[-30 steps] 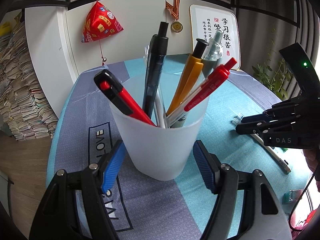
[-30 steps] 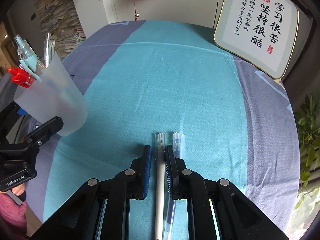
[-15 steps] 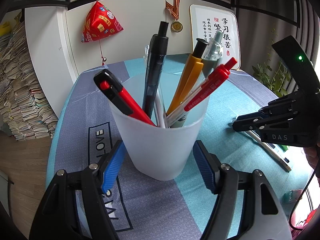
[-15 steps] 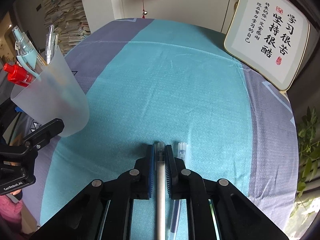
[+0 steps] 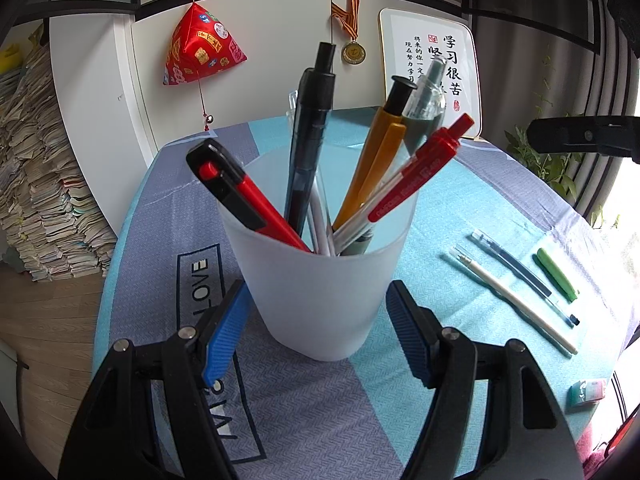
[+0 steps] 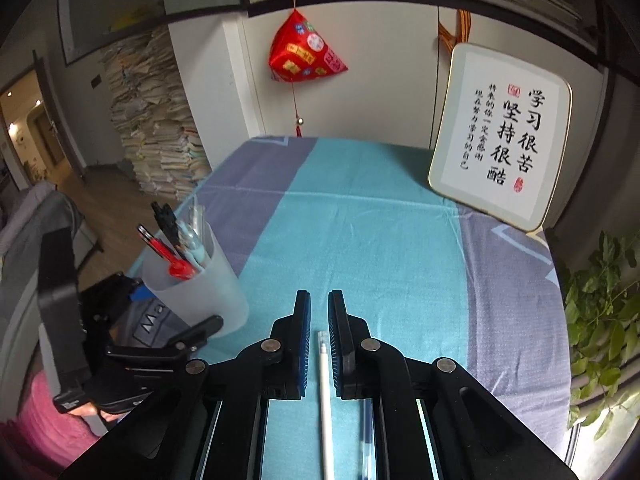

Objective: Organize stationery
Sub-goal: 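Move the right gripper to the white pen and grasp it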

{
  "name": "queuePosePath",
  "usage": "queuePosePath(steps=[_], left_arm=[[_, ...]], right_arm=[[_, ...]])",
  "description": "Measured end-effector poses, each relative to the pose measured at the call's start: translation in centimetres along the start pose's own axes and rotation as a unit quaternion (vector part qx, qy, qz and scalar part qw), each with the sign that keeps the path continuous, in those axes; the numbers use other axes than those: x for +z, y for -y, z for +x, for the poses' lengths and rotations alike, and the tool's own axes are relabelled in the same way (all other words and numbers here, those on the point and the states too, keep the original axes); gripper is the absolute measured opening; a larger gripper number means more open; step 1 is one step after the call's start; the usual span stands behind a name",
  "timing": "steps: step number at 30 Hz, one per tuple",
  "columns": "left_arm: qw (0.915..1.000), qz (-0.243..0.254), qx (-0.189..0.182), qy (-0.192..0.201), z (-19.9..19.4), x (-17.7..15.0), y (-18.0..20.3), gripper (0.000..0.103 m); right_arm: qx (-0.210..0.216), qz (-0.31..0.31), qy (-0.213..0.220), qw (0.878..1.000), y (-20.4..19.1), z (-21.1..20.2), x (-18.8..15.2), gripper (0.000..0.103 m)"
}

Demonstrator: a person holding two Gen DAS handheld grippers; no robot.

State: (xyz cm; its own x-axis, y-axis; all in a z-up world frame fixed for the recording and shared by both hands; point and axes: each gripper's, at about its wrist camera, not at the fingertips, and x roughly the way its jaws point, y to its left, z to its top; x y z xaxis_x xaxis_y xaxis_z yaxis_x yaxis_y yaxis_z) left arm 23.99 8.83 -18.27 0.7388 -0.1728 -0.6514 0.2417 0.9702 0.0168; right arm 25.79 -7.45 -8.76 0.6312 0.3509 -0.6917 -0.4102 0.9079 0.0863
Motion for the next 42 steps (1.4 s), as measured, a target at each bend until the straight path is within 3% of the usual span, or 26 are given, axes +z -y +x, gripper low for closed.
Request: queuePosePath(steps=[3, 8, 11, 13, 16, 23, 30, 32, 34, 42], left_arm=[[1.0000, 0.000, 0.000, 0.000, 0.0, 0.0, 0.0, 0.069], [1.0000, 0.000, 0.000, 0.000, 0.0, 0.0, 0.0, 0.070], [1.0000, -0.001, 0.000, 0.000, 0.0, 0.0, 0.0, 0.070], [1.0000, -0.001, -0.001, 0.000, 0.1, 0.0, 0.0, 0.070], [1.0000, -0.002, -0.002, -0.001, 0.1, 0.0, 0.0, 0.070], [1.0000, -0.002, -0.002, -0.001, 0.1, 0.0, 0.0, 0.070], [1.0000, -0.002, -0.002, -0.001, 0.1, 0.0, 0.0, 0.070], [1.0000, -0.002, -0.001, -0.001, 0.1, 0.0, 0.0, 0.070], [1.0000, -0.002, -0.001, -0.001, 0.1, 0.0, 0.0, 0.070], [1.0000, -0.002, -0.002, -0.001, 0.1, 0.0, 0.0, 0.070]], right_arm=[[-0.007, -0.016, -0.022, 1.000, -0.2, 0.9, -0.2, 0.010], [-0.007, -0.034, -0.108, 0.993, -0.1, 5.8, -2.4, 0.013], [-0.033, -0.040, -0.132, 0.990, 0.5, 7.9, -3.2, 0.025], [-0.029, -0.033, -0.138, 0.989, 0.9, 8.6, -3.4, 0.032], [-0.014, -0.029, -0.146, 0.989, 1.1, 9.2, -3.4, 0.033], [-0.025, -0.046, -0.155, 0.986, 0.5, 10.5, -3.3, 0.033], [-0.025, -0.045, -0.133, 0.990, 0.5, 10.1, -3.7, 0.034], [-0.012, -0.053, -0.142, 0.988, 0.3, 10.2, -3.7, 0.048], [-0.014, -0.066, -0.155, 0.986, -0.3, 10.4, -4.0, 0.073], [-0.024, -0.051, -0.155, 0.986, -0.1, 10.4, -3.9, 0.075]])
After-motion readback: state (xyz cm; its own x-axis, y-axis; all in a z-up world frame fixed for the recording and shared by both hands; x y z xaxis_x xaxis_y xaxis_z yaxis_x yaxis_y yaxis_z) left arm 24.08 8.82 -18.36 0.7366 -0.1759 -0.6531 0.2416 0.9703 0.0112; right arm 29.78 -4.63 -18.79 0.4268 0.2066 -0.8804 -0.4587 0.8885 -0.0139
